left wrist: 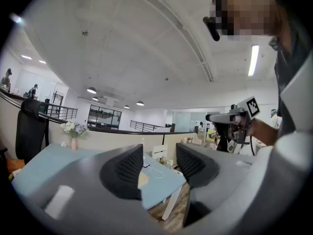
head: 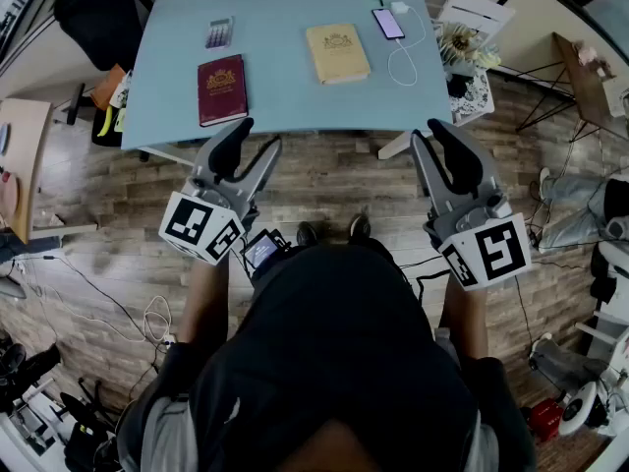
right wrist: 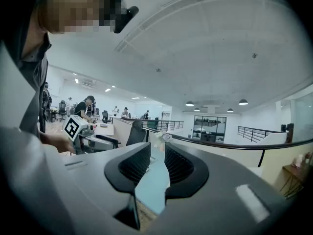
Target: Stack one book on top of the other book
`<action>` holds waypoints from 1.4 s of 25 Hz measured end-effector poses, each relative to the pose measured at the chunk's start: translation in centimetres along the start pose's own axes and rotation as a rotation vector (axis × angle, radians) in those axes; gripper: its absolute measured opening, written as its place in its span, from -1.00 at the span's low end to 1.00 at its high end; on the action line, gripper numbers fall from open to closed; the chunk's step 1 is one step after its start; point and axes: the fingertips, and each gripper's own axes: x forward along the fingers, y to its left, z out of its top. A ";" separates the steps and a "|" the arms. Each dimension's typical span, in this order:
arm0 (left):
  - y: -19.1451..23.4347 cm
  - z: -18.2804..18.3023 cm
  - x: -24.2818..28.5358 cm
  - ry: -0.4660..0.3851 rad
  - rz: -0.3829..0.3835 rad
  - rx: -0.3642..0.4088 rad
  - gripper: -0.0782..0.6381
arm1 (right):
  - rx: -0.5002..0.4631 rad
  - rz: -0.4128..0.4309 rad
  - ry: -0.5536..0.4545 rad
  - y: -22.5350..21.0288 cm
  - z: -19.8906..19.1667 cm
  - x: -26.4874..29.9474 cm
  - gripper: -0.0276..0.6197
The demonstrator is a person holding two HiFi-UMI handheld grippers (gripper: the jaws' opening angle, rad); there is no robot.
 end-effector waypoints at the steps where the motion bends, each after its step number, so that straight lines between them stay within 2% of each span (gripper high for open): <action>1: 0.2 0.0 -0.1 -0.001 -0.001 0.000 -0.04 | 0.000 0.000 0.002 0.2 0.0 0.1 -0.69; 14: 2.7 -0.6 -1.1 -0.012 -0.013 -0.024 -0.04 | -0.017 -0.003 0.030 2.0 0.1 2.1 -0.69; 20: 2.6 -1.7 -0.2 0.007 -0.030 -0.035 -0.04 | 0.040 0.010 0.031 1.2 -0.7 2.8 -0.69; 26: 3.8 -2.1 1.1 0.037 0.018 -0.035 -0.04 | 0.091 0.046 0.014 -1.0 -1.7 4.9 -0.69; 35: 5.3 -1.3 6.3 0.061 0.121 -0.021 -0.04 | 0.133 0.164 -0.023 -7.0 -2.6 10.2 -0.69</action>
